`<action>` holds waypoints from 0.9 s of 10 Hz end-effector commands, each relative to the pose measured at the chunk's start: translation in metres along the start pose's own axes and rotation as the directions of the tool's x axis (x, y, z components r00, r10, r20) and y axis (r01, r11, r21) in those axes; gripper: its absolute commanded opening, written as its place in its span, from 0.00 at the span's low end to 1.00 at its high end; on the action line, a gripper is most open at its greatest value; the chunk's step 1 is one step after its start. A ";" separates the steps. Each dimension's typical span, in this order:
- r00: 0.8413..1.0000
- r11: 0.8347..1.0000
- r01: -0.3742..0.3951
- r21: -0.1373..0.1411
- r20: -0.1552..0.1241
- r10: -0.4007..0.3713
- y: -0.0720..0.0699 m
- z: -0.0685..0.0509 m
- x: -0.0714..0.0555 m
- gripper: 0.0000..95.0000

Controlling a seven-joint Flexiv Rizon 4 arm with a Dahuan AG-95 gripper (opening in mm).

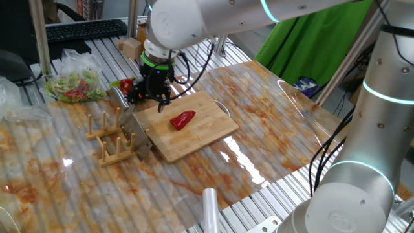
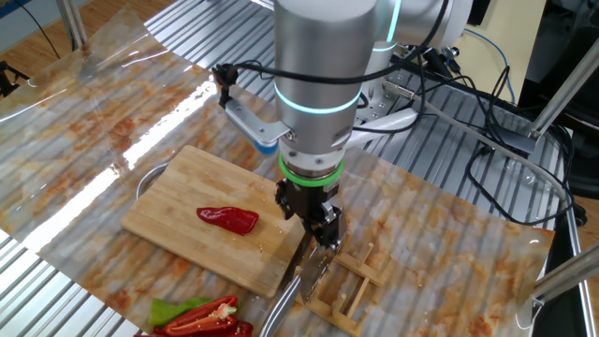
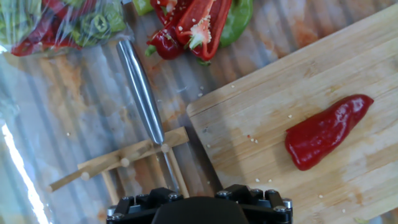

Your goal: Chop the chili peppers

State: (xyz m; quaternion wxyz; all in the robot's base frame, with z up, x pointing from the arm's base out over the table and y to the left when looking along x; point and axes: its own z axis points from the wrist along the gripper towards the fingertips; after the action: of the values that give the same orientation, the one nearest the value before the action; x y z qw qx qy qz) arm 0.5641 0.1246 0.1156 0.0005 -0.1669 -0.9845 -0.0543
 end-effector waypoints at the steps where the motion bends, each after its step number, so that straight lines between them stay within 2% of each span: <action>1: 1.000 1.000 -0.001 -0.001 -0.004 0.001 -0.002 -0.001 0.002 1.00; 2: 1.000 1.000 -0.005 -0.001 -0.007 0.005 -0.002 -0.001 0.002 1.00; 3: 1.000 1.000 -0.012 -0.005 -0.011 0.012 -0.002 -0.001 0.002 0.80; 4: 1.000 1.000 -0.008 0.004 -0.014 0.008 -0.002 -0.001 0.002 1.00; 6: 1.000 1.000 0.001 0.001 -0.020 -0.001 -0.002 -0.001 0.002 1.00; 7: 1.000 1.000 0.003 0.000 -0.021 -0.003 -0.002 -0.001 0.002 0.80; 9: 1.000 1.000 0.004 -0.003 -0.025 -0.004 -0.002 -0.001 0.002 0.80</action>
State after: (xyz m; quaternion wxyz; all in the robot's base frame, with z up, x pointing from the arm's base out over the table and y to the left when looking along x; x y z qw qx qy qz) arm 0.5607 0.1230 0.1164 0.0118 -0.1639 -0.9848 -0.0567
